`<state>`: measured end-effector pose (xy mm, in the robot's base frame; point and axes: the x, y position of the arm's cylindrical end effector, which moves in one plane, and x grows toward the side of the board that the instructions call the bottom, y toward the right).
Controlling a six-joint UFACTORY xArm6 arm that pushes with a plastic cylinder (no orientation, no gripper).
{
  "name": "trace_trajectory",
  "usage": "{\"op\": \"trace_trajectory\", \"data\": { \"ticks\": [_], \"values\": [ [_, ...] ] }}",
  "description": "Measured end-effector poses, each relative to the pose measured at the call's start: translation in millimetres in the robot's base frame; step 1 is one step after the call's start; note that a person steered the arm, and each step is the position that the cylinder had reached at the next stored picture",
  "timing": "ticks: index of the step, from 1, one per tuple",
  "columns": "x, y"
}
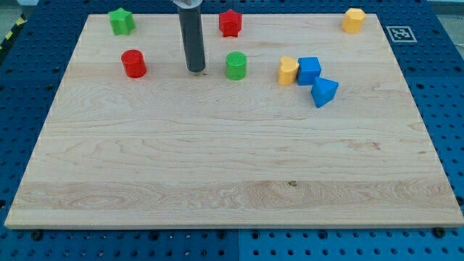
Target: Move the red circle closer to the blue triangle
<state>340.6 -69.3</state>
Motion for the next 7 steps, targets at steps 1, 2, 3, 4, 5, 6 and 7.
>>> {"op": "trace_trajectory", "data": {
  "ticks": [1, 2, 3, 4, 5, 6, 7],
  "values": [
    [-7.8, -13.6],
    [-20.8, -52.1],
    [-31.8, -90.5],
    [-20.3, -92.5],
    [15.0, -86.3],
    [30.4, -87.3],
    [5.5, -98.7]
  ]
}}
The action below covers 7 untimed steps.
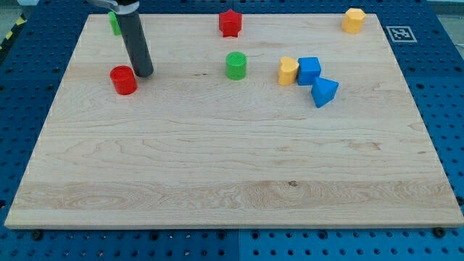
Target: Move the red circle closer to the blue triangle
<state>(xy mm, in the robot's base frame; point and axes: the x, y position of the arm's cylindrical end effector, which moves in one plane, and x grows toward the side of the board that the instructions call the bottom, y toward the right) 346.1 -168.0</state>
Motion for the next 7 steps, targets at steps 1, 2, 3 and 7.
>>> {"op": "trace_trajectory", "data": {
  "ticks": [1, 2, 3, 7],
  "values": [
    [-5.9, -37.4],
    [11.3, -45.8],
    [41.2, -36.6],
    [106.5, 84.2]
  ]
}}
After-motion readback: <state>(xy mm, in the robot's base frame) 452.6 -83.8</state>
